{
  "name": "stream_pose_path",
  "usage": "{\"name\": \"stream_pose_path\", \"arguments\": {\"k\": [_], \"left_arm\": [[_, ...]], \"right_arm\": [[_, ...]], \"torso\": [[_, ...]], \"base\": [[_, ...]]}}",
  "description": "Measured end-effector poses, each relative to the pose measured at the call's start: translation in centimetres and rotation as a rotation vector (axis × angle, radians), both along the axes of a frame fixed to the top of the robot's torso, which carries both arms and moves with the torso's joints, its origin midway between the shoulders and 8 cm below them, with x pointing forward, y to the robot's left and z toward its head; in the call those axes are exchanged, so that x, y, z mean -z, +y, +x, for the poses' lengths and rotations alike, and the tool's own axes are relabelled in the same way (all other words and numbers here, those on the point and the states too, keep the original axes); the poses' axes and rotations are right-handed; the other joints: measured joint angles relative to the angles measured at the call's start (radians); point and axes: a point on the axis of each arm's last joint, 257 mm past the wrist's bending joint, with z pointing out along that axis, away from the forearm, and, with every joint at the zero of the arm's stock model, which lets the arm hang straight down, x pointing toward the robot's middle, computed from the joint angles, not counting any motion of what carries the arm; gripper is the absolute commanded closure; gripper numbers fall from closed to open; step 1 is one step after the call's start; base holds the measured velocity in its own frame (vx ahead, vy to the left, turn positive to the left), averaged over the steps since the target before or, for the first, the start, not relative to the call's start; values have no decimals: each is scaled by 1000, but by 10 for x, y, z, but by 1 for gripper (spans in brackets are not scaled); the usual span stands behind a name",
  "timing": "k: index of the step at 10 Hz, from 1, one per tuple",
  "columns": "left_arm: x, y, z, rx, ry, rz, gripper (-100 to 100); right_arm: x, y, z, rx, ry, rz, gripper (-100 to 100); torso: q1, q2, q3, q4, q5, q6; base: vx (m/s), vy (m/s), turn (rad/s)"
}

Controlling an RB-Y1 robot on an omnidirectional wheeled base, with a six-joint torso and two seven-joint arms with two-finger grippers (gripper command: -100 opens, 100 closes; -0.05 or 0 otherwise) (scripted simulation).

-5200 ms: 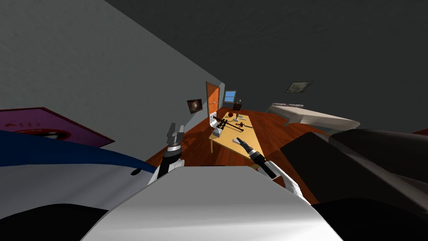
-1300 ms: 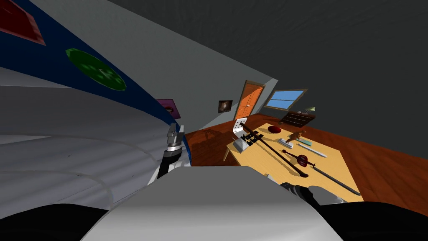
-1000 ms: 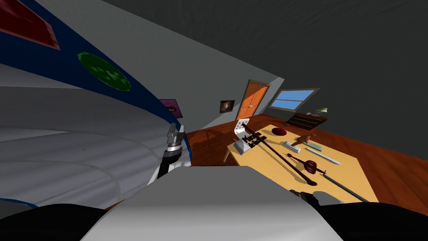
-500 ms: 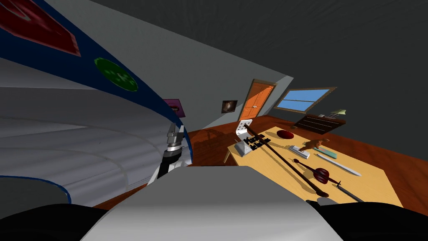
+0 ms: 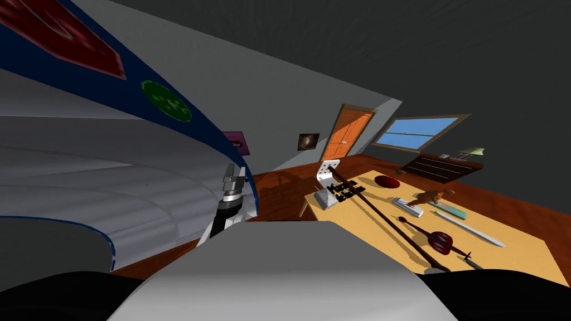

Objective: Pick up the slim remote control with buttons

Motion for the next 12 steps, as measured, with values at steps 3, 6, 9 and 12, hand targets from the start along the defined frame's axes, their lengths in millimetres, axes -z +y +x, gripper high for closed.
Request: {"name": "stream_pose_path", "arguments": {"k": [3,6,9,12], "left_arm": [[0,0,0,0,0,0,0],[0,0,0,0,0,0,0],[0,0,0,0,0,0,0],[0,0,0,0,1,0,0]], "right_arm": [[14,11,-13,68,-1,-1,-100],[18,15,-18,93,0,1,100],[18,16,-18,92,0,1,100],[16,13,-14,78,-1,-1,100]], "torso": [[-2,4,2,1,-1,1],[-1,-1,0,0,0,1],[-2,-3,-1,0,0,2],[-1,-6,-3,-1,0,3]], "base": [[-106,-39,248],[-20,-4,13],[0,0,0],[54,12,-141]]}}
